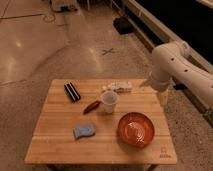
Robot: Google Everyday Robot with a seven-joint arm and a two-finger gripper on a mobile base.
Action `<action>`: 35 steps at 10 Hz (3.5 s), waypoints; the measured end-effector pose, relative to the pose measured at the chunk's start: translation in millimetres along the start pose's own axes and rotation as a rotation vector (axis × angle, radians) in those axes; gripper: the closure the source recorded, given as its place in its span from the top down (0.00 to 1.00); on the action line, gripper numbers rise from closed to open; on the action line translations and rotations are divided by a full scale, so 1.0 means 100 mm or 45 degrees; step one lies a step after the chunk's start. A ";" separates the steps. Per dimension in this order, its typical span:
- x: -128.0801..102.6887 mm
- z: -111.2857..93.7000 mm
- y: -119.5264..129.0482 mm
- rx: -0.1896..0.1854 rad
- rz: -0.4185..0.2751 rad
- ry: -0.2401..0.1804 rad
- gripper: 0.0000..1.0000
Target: Pick up the ceramic cup
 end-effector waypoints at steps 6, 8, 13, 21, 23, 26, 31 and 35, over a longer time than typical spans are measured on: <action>-0.72 0.17 -0.51 -0.029 -0.218 0.045 0.80; -0.88 0.30 -0.61 -0.028 -0.291 0.054 0.80; -1.11 0.48 -0.76 -0.034 -0.389 0.066 0.80; -1.26 0.82 -0.93 -0.041 -0.447 0.091 0.80; -1.38 0.93 -1.02 -0.041 -0.474 0.094 0.80; -1.35 1.05 -1.02 -0.034 -0.494 0.088 0.80; -1.32 1.13 -1.07 0.004 -0.516 0.088 0.80; -1.31 1.16 -1.13 0.036 -0.527 0.091 0.79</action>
